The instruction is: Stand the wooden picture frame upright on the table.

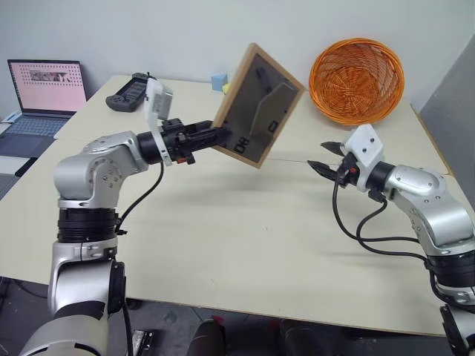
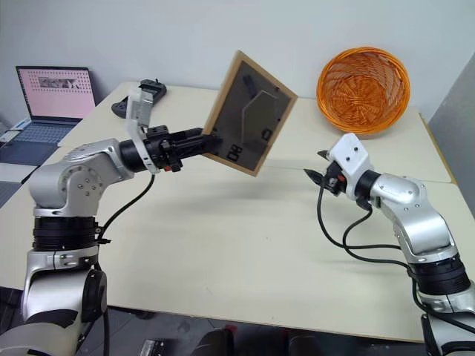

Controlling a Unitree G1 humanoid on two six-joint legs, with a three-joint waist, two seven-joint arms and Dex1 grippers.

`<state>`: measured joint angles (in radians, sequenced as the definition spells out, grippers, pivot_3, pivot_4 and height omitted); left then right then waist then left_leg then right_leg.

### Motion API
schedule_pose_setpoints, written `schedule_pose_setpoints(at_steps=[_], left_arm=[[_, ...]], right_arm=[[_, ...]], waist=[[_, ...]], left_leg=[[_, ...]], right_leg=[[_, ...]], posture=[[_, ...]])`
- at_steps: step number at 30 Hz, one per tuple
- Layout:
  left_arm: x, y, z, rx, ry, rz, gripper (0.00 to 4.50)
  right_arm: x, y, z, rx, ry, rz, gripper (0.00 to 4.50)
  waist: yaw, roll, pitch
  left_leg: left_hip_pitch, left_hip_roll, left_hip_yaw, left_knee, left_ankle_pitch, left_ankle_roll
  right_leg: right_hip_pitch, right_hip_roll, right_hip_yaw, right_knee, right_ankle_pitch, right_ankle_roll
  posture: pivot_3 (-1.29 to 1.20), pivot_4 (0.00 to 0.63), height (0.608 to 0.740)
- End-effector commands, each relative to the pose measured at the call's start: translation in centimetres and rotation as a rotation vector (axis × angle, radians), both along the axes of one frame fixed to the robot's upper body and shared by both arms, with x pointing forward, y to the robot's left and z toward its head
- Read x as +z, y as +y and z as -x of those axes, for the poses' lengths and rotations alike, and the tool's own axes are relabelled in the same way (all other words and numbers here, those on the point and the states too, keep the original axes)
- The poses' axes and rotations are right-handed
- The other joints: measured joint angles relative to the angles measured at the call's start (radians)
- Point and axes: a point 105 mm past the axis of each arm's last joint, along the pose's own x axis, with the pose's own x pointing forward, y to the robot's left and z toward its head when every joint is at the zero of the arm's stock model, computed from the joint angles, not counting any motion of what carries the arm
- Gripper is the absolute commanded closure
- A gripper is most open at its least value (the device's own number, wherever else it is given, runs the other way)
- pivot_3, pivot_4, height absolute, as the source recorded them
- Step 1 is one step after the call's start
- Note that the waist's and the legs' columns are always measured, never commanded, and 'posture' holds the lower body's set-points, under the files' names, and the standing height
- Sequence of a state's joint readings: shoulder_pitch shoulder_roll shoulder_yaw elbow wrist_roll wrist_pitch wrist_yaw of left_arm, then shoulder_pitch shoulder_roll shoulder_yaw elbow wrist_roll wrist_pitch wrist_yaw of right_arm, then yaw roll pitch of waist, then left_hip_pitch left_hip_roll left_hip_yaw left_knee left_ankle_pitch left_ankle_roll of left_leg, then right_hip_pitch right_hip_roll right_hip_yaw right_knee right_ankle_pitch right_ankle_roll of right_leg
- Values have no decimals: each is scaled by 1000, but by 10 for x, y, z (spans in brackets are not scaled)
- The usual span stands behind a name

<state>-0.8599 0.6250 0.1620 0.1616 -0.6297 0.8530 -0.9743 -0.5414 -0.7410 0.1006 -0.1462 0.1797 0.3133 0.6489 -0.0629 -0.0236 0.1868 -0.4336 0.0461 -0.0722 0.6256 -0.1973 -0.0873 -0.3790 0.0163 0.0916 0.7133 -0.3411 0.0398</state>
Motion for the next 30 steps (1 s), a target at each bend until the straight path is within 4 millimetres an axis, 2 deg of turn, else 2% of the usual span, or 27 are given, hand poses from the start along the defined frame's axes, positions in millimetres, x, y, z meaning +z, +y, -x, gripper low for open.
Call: schedule_pose_setpoints(at_steps=[1,5,11,17,30], left_arm=[[7,8,9,-7,38,23,3171],[0,6,14,-21,123,56,3171],[-13,-5,25,-40,283,112,3171],[-18,-12,31,-36,382,161,3171],[-15,-26,38,-40,400,179,3171]], right_arm=[[11,0,5,42,-384,298,1865],[7,6,5,85,-684,507,1865],[-4,20,-1,125,-953,602,1865],[-1,30,-7,96,-1096,545,1865],[24,60,-10,118,-1251,471,1865]], waist=[[-1,0,0],[0,0,0],[0,0,0],[2,0,0],[3,0,0]], left_leg=[[0,0,0,0,0,0],[0,0,1,0,0,0],[0,0,1,1,2,-4],[0,-1,1,1,2,-4],[1,-1,1,1,2,-4]], right_leg=[[0,0,0,0,0,0],[0,0,1,0,0,0],[0,0,2,1,0,0],[0,-1,3,1,0,0],[1,-1,3,2,0,0]], posture=[[0,150,740],[0,150,740],[0,150,740],[0,150,740],[0,150,740]])
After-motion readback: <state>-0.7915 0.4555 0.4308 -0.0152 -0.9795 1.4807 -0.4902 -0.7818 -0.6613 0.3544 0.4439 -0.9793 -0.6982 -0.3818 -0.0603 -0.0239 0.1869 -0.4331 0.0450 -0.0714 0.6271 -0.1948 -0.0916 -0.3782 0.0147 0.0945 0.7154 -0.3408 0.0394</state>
